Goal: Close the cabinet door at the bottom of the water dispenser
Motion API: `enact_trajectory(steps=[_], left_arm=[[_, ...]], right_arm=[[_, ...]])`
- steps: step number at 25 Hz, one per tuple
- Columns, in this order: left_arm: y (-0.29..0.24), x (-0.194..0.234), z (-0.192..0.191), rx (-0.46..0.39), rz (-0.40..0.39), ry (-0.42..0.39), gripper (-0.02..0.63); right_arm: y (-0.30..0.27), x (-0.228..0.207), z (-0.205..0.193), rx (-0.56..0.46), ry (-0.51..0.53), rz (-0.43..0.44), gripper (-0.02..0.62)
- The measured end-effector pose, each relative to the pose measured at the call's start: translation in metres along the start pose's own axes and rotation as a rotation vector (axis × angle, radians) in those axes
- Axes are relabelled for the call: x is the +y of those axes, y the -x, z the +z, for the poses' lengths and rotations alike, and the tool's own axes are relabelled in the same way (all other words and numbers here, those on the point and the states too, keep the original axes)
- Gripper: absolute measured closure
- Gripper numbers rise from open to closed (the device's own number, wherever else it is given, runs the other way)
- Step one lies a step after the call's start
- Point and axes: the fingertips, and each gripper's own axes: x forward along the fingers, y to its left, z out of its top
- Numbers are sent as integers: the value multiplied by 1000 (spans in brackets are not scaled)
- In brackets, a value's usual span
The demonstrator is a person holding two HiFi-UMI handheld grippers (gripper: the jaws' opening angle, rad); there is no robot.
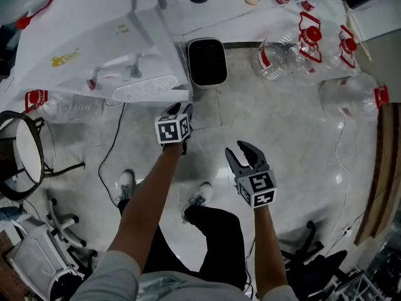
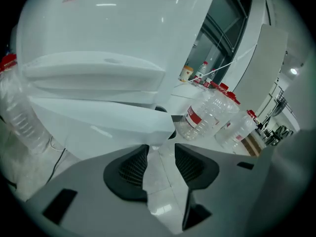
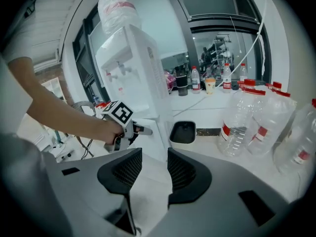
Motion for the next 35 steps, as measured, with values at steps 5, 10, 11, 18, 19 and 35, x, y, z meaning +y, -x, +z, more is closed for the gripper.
enact_trajectory(steps=[5,10,11,18,19,35], left_arm=[[-23,-4,14,-3,-5,-34,414],[-15,-10,16,4,-4,-30,414],[-14,-9,18,6,-1,-29,414],[-23,2,38,-32,26,-158,414],[-17,1,35,-32,28,-153,414],[314,-37,133,-157,-11,-302,554]], right_arm=[[9,-11,-16,20,-15,-20,408],[22,-13,-19,46,11,-24,408],[26,-14,-14,48,24,-24,408],[45,-17,3,28,56,-27,408],[48,-19,1,37,61,-29,408],[163,61,239,-158,108,-43,554]])
